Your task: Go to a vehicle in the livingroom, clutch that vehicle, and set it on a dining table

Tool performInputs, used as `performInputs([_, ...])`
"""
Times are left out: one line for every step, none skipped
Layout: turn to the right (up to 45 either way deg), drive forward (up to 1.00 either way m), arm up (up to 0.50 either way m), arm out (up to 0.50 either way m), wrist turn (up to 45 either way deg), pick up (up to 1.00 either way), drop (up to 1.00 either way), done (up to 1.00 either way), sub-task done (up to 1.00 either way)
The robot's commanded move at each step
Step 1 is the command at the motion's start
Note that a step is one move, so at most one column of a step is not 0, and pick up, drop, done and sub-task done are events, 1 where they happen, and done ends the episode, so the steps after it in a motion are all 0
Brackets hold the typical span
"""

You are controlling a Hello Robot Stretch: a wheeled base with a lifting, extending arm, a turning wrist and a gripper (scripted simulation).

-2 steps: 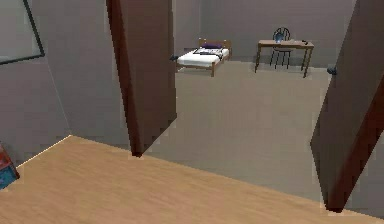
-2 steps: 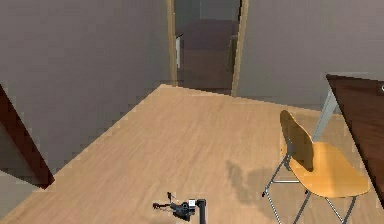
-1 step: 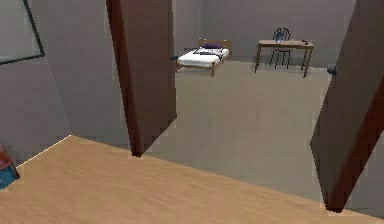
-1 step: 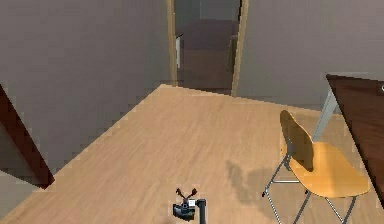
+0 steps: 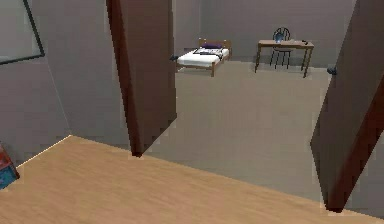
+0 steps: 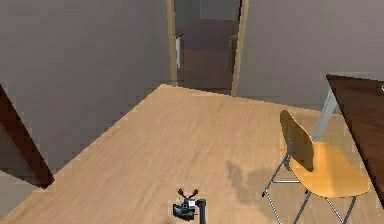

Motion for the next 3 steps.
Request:
performInputs([0.0, 0.0, -0.3, 0.0, 0.0, 0.0, 0.0, 0.0, 0.0])
performInputs([0.0, 0.0, 0.0, 0.0, 0.0, 1.0, 0.0, 0.0, 0.0])
performInputs([0.0, 0.0, 0.1, 0.0, 0.0, 0.0, 0.0, 0.0, 0.0])
